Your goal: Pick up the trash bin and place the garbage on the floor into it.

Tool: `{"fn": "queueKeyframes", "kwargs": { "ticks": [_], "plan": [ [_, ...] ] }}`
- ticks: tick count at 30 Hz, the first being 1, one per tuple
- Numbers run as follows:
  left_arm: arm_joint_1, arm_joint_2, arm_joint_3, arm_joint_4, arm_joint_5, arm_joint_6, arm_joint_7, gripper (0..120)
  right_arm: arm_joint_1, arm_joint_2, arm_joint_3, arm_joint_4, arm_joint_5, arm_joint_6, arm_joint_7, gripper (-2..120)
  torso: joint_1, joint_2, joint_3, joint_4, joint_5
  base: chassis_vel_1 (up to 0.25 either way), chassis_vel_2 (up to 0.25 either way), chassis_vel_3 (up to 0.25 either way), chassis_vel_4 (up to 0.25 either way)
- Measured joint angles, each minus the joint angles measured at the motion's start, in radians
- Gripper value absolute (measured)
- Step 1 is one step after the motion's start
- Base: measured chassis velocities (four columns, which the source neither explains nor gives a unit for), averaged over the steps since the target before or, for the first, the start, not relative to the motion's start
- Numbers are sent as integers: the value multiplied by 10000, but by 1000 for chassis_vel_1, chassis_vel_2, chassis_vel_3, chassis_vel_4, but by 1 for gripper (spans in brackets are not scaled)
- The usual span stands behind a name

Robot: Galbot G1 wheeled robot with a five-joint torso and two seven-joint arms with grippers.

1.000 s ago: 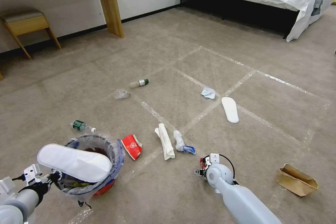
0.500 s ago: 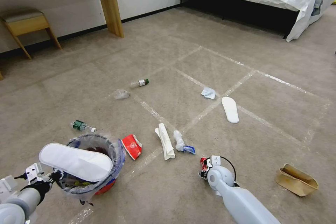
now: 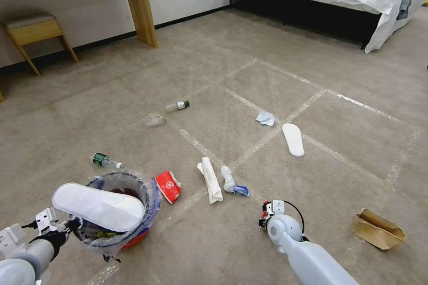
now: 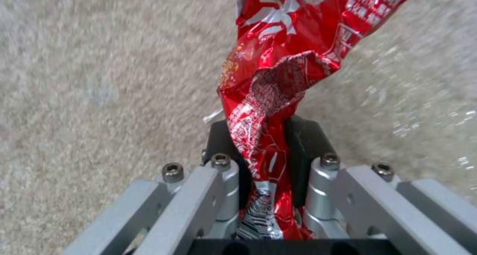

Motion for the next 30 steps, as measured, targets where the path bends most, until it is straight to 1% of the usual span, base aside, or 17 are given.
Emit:
{"fn": "queueKeyframes", "kwargs": {
  "ticks": [2, 8, 9, 10, 11, 14, 15, 17, 18, 19, 20, 23, 26, 27, 28, 29, 30],
  "plan": [
    [10, -13, 1, -26, 1, 0, 0, 1, -57, -86, 52, 168, 0, 32, -18, 13, 0, 0, 0, -1, 0, 0, 0, 0, 0],
    [43, -18, 2, -244, -86, 28, -48, 1, -255, -640, 563, 1546, 0, 594, -379, 13, 0, 0, 0, 0, 0, 0, 0, 0, 0],
    [59, -19, 6, -342, -136, 48, -83, 1, -273, -863, 707, 2070, -84, 942, -622, 13, 0, 0, 0, -1, 0, 0, 0, 0, 0],
    [73, -18, 19, -435, -186, 73, -118, 1, -274, -1105, 823, 2598, -311, 1605, -1038, 13, 0, 0, 1, -1, 2, 0, 0, 0, 0],
    [73, -18, 19, -435, -186, 73, -118, 1, -274, -1105, 823, 2598, -311, 1605, -1038, 13, 0, 0, 1, -1, 2, 0, 0, 0, 0],
    [64, 36, 47, -664, -450, 161, -275, 1, -67, -1638, 995, 3805, -625, 2910, -1834, 13, 0, 0, 0, -1, 0, 0, 0, 0, 0],
    [64, 36, 47, -664, -450, 161, -275, 1, -67, -1638, 995, 3805, -625, 2910, -1834, 13, 0, 0, 0, -1, 0, 0, 0, 0, 0],
    [23, 134, 72, -784, -619, 214, -366, 1, 150, -1863, 1016, 4311, -655, 3642, -2456, 13, 0, 0, 0, -1, -1, 0, 0, 0, 0],
    [23, 134, 72, -784, -619, 214, -366, 1, 150, -1863, 1016, 4311, -655, 3642, -2456, 13, 0, 0, 0, -1, -1, 0, 0, 0, 0],
    [-11, 215, 107, -860, -690, 246, -410, 1, 365, -1996, 949, 4570, -712, 4271, -3032, 13, 0, 0, 0, -1, 1, 0, 0, 0, 0],
    [-11, 215, 107, -860, -690, 246, -410, 1, 365, -1996, 949, 4570, -712, 4271, -3032, 13, 0, 0, 0, -1, 1, 0, 0, 0, 0],
    [-62, 325, 246, -1023, -811, 315, -475, 1, 1017, -2342, 562, 5304, -488, 5439, -4148, 13, 0, 0, 0, -1, 2, 0, 0, 0, 0],
    [-76, 339, 292, -1046, -814, 332, -481, 1, 1271, -2479, 364, 5567, -320, 5689, -4436, 13, 0, 0, 1, -1, -2, 0, 0, 0, 0],
    [-105, 341, 339, -1071, -817, 347, -483, 1, 1794, -2673, -44, 5973, -63, 5915, -4728, 13, 0, 0, 1, -1, -1, 0, 0, 0, 0],
    [-105, 341, 339, -1071, -817, 347, -483, 1, 1794, -2673, -44, 5973, -63, 5915, -4728, 13, 0, 0, 1, -1, -1, 0, 0, 0, 0],
    [-117, 341, 367, -1080, -817, 351, -483, 1, 2389, -2790, -512, 6304, 211, 5937, -4791, 13, 0, 0, 0, -2, -2, 0, 0, 0, 0],
    [-117, 341, 367, -1080, -817, 351, -483, 1, 2389, -2790, -512, 6304, 211, 5937, -4791, 13, 0, 0, 0, -2, -2, 0, 0, 0, 0]
  ]
}}
